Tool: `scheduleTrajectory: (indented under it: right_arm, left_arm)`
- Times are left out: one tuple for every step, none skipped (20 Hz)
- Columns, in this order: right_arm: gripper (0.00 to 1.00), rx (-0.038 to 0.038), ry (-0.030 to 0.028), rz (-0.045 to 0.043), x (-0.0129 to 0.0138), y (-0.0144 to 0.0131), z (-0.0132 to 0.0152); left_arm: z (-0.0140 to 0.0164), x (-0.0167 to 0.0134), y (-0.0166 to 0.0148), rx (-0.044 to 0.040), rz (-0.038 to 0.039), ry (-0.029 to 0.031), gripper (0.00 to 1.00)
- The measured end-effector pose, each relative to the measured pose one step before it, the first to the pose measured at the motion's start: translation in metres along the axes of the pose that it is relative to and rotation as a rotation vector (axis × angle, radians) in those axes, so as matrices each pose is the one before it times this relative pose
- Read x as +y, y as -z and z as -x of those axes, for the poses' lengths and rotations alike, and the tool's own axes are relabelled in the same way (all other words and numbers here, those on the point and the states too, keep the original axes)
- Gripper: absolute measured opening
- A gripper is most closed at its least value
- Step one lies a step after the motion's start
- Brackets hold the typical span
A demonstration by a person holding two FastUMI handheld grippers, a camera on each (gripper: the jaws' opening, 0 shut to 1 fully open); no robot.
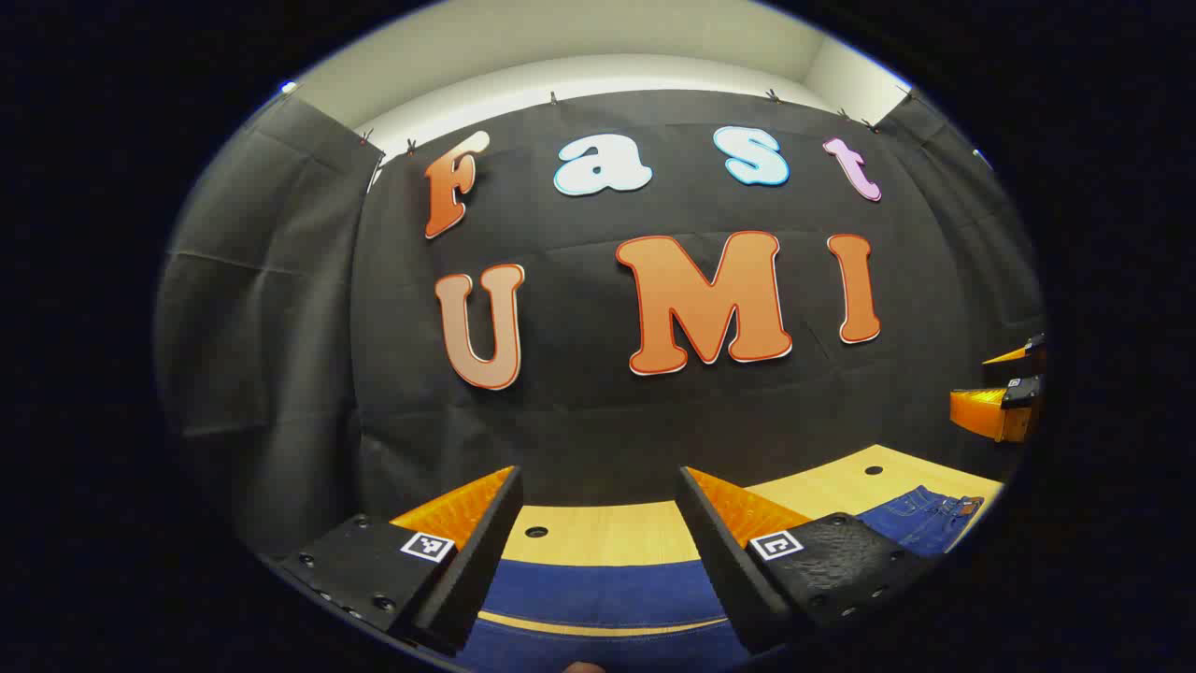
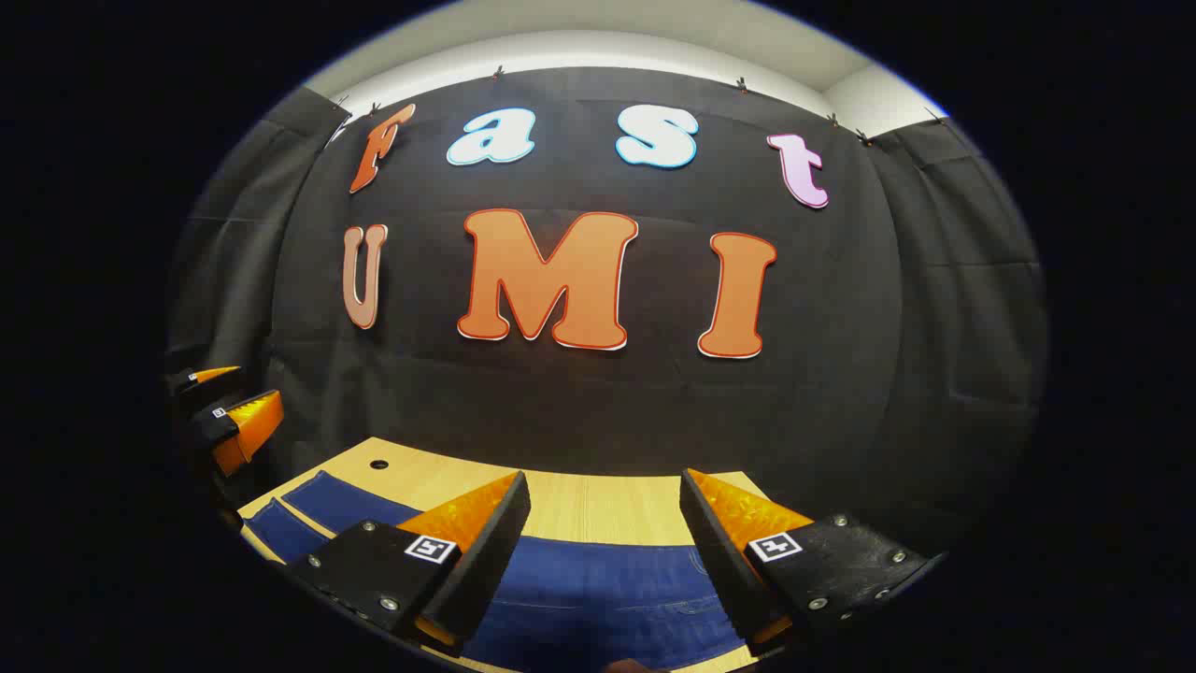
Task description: Grasp the waist and the cuffs of the jeans and fold them to make the two legs overlap; first hold the waist and fold one-third of the jeans toward the cuffs, then hold the cuffs and fold the remaining one-third in the same direction to finish folding.
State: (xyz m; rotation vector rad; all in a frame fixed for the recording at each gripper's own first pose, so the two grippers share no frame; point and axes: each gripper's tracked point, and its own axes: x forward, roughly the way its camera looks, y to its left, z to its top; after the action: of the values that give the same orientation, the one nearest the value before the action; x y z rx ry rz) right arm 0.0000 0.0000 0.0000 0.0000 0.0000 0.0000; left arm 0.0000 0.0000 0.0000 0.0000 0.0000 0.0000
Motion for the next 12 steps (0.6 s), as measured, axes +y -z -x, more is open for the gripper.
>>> scheduleTrajectory:
  right_arm:
    - [0.98,0.00542,0.00091,0.00194,0.00146,0.00012,-0.00209]
    - [0.98,0.00415,0.00388,0.00521,0.00047,0.00191,0.00014]
    - [0.98,0.00144,-0.00311,0.0055,0.00088,-0.00016,-0.00032]
    - [0.98,-0.00018,-0.00002,0.00435,0.00069,0.00093,-0.001]
    - [0.98,0.00288,0.00034,0.00173,0.00056,-0.00059,-0.00209]
    - [0.98,0.0036,0.00466,0.00052,-0.00097,0.00053,-0.0004]
    - [0.98,0.0032,0.00567,0.00045,-0.00145,0.00059,-0.00115]
    - [0.98,-0.00048,0.00414,0.0026,-0.00085,-0.0001,-0.00127]
    - [0.98,-0.0038,0.00829,0.00464,-0.00183,-0.00232,-0.00205]
    - [0.98,-0.00331,0.0066,0.00192,-0.00207,-0.002,-0.00132]
    - [0.98,-0.00245,0.00489,-0.00271,-0.00104,-0.00217,-0.00032]
    - [0.98,0.0015,-0.00315,-0.01013,0.00144,-0.00025,-0.00105]
  left_arm:
    - [-0.00202,0.00379,0.00458,0.01353,0.00188,-0.00619,0.99]
    - [-0.00022,0.00669,0.00287,0.00677,0.00185,-0.01551,0.98]
    - [-0.00062,0.00495,0.00028,-0.0011,0.00483,-0.0063,0.98]
    - [0.00096,0.00247,0.00142,0.00187,-0.00137,-0.00424,0.98]
    - [-0.00294,0.00448,0.00028,0.00178,-0.00543,-0.00985,0.98]
    - [-0.00186,0.00315,0.00049,-0.00125,-0.00214,-0.00448,0.98]
    - [-0.00151,0.00339,-0.00066,-0.00304,0.00045,-0.00725,0.98]
    - [-0.00019,0.00331,-0.00044,-0.00523,0.00039,-0.00175,0.98]
    - [-0.00099,0.00137,-0.00106,-0.00323,-0.00294,-0.00242,0.98]
    - [-0.00238,0.00148,0.00046,0.0031,-0.00378,-0.00044,0.98]
    - [-0.00224,-0.00058,0.00032,0.00652,-0.00442,0.00335,0.98]
    - [-0.00071,0.00073,0.0037,0.0133,-0.00476,-0.00131,1.0]
